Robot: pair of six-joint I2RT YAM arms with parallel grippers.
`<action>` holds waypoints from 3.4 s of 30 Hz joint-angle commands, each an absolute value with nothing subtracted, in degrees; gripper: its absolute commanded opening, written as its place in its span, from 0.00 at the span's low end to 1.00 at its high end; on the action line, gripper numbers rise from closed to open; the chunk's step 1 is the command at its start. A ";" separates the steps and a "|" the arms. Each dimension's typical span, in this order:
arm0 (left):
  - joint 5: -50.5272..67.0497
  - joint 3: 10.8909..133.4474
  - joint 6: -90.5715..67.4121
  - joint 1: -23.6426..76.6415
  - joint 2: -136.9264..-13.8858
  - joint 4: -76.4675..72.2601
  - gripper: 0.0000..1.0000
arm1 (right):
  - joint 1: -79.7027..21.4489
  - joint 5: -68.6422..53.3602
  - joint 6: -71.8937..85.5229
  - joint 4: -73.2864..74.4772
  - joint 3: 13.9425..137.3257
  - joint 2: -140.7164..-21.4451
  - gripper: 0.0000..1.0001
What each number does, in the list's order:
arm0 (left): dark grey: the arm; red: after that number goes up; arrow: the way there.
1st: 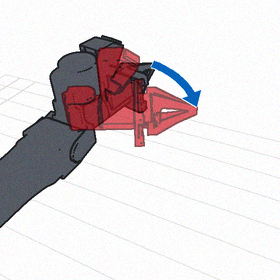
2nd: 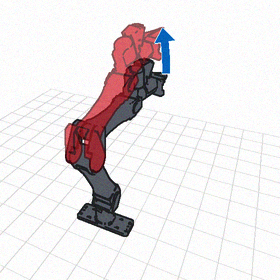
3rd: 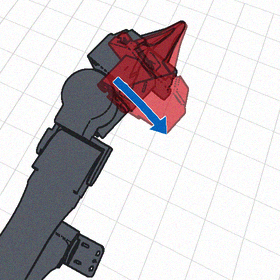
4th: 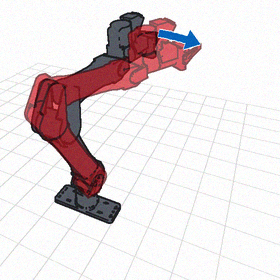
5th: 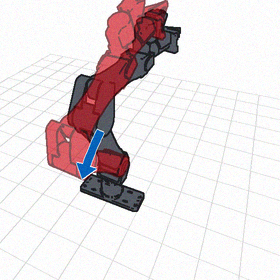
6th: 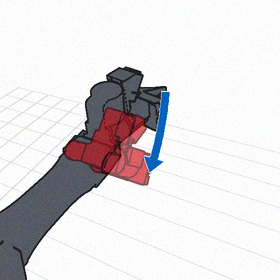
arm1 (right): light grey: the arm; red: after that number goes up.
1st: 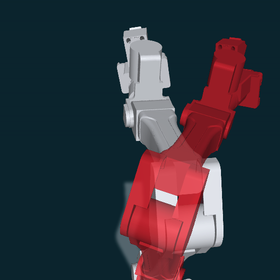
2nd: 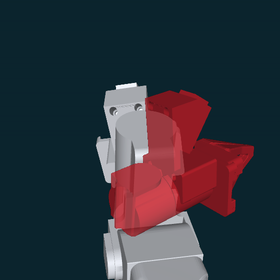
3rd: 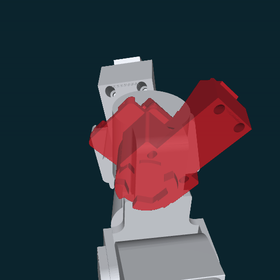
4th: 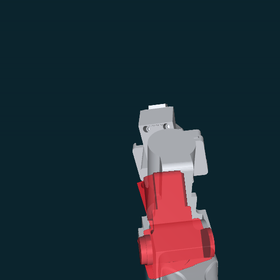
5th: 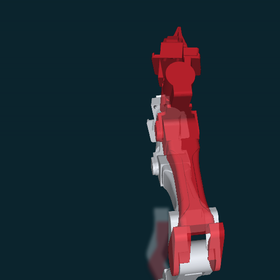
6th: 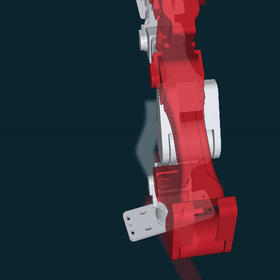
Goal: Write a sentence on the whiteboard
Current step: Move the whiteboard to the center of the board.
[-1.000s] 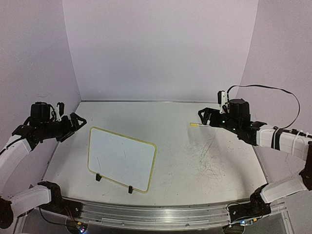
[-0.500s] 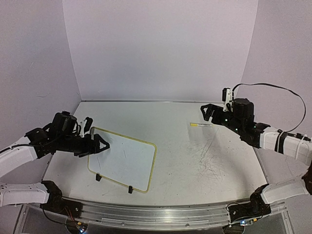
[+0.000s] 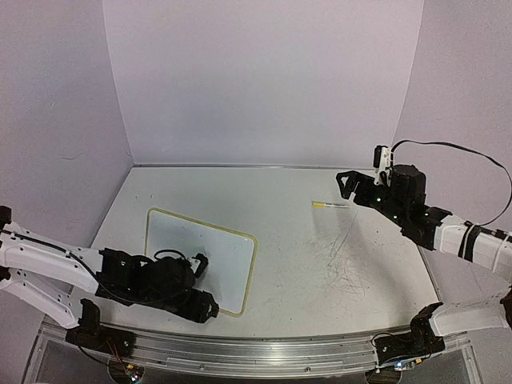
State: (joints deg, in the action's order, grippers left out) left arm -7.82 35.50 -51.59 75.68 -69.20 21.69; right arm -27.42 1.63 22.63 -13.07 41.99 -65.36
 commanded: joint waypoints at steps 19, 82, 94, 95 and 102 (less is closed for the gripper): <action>-25.54 48.26 -53.40 83.10 -94.85 16.30 0.43 | -27.70 -0.67 24.94 -11.48 37.87 -56.81 0.98; -21.07 47.17 -32.25 65.36 -78.21 2.29 0.86 | -61.88 1.58 43.05 12.13 53.74 -80.40 0.98; -15.17 36.33 -34.70 49.92 -60.23 3.63 0.94 | -62.89 3.91 54.24 4.52 54.66 -96.85 0.67; -14.73 36.07 -34.71 49.28 -59.84 3.61 0.94 | -62.89 4.79 54.58 4.61 55.01 -97.71 0.64; -13.21 36.01 -33.35 47.75 -58.68 2.06 0.95 | -63.15 8.94 55.76 7.58 58.28 -102.14 0.43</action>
